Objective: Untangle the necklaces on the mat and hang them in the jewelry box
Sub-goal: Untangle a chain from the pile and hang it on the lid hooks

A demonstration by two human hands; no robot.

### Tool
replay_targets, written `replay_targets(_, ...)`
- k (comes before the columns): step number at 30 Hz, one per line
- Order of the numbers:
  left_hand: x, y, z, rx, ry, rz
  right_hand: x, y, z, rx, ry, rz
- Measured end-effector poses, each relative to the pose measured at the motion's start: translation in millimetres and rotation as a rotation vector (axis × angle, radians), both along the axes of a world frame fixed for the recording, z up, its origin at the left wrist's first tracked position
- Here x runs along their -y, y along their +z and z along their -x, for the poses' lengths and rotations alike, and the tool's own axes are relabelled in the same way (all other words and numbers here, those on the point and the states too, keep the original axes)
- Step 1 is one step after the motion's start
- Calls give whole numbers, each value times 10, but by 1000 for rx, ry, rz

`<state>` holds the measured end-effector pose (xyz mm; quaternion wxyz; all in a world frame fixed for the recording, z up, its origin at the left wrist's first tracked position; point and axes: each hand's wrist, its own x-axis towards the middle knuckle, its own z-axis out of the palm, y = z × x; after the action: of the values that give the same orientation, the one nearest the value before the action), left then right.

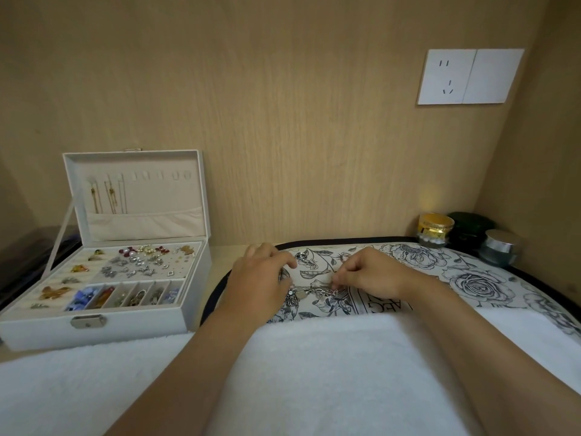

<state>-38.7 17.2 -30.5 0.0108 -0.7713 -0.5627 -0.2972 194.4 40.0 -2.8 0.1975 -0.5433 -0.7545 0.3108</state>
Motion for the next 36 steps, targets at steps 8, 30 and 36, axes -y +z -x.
replay_targets(8,34,52,-92,-124,-174,114,-16,3,26,-156,-100,-103)
replay_targets(30,71,59,-154,-185,-136,53,-17,-128,143,304,22,-389)
replay_targets(36,-17,36,-156,-185,-95,69,-14,-128,241,185,55,-301)
